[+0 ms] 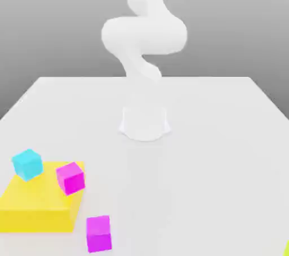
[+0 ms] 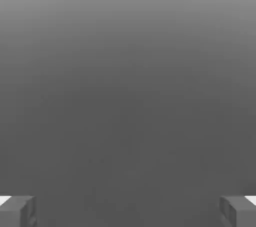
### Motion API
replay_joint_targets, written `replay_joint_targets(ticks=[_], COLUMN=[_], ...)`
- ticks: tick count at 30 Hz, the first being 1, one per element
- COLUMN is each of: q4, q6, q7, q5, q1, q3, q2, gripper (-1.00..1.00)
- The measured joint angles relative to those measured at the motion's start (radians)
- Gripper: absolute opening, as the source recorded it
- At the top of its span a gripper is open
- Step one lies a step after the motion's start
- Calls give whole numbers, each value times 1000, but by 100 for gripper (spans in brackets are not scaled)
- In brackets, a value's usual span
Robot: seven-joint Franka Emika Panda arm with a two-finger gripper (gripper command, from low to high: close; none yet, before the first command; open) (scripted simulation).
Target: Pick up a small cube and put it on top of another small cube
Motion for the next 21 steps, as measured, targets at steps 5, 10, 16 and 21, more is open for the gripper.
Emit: replay_joint_targets(ticks=[5, 10, 16, 21], q4=[40, 78, 123, 161], q6=[33, 65, 105, 138], q7=[80, 175, 320, 466], q5=[37, 49, 19, -43], q1=[17, 31, 50, 117], q3=[50, 109, 186, 211], q2=[186, 366, 584, 769], gripper=[0, 0, 0, 0])
